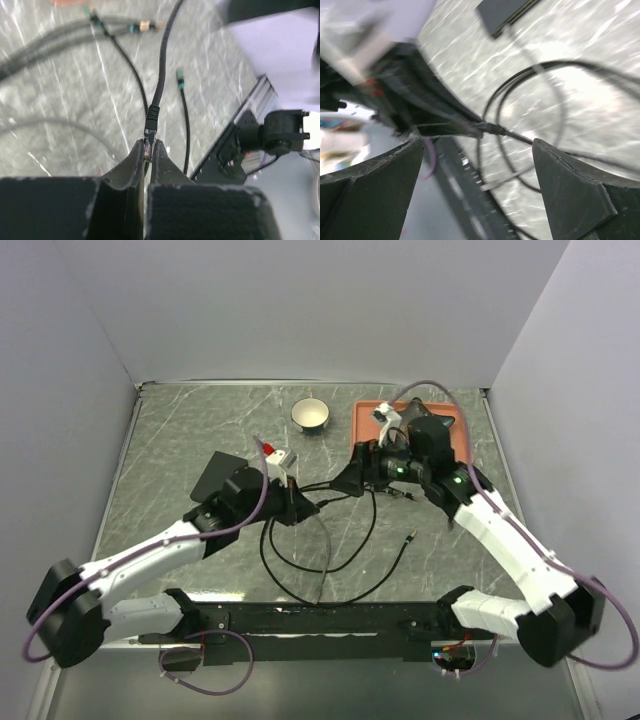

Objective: Insert the plug into the switch port

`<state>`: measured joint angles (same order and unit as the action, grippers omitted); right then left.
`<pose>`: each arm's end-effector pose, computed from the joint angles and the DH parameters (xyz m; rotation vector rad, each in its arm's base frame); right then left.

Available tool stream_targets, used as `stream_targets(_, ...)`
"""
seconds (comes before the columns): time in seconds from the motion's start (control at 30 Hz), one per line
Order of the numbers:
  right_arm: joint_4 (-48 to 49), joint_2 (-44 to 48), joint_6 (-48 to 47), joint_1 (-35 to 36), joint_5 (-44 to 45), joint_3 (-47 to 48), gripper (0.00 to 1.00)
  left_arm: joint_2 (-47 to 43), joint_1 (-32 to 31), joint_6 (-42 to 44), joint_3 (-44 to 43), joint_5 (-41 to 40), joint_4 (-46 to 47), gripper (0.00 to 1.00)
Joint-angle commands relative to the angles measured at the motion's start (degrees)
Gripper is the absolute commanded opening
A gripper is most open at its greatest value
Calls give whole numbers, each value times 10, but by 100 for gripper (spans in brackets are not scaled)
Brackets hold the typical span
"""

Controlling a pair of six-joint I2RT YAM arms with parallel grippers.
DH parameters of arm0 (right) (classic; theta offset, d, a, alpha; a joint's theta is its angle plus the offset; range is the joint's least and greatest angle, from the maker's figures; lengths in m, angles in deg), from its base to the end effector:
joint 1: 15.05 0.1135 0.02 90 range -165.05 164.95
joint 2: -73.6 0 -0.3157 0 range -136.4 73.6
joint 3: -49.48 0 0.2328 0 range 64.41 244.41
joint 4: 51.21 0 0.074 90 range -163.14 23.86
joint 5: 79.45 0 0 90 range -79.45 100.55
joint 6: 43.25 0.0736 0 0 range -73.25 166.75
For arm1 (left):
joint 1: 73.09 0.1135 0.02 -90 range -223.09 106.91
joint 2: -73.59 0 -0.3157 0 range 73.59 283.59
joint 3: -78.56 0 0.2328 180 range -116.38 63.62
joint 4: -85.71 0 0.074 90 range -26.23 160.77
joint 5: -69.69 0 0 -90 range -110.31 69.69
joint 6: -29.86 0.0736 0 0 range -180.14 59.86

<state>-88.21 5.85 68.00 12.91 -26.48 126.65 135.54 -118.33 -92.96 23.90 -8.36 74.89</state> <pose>0.1981 0.1553 0.3823 -0.5528 2.0886 1.1788 0.1590 -0.1820 0.3172 0.3739 2.0078 -1.0954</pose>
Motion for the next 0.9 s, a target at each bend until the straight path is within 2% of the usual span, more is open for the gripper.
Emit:
stream_targets(0.0,-43,63,-59,1,124,0,99,65,36,-56,-25,131,-14,1)
stream_targets(0.07,-25,93,-69,2,118,-15,99,96,51,-81,-25,154,-1,1)
stream_targets(0.2,-6,113,-91,9,68,-34,99,128,70,-127,-3,255,69,1)
stream_targets(0.43,-5,100,-148,70,94,-58,95,128,85,-165,38,359,190,1)
stream_targets(0.6,-32,61,-195,166,172,-44,89,120,90,-178,56,388,233,1)
stream_targets(0.67,-41,51,-201,183,209,-35,83,120,93,-179,59,391,235,1)
stream_targets(0.87,-54,41,-207,217,251,-43,73,119,96,-178,68,403,249,1)
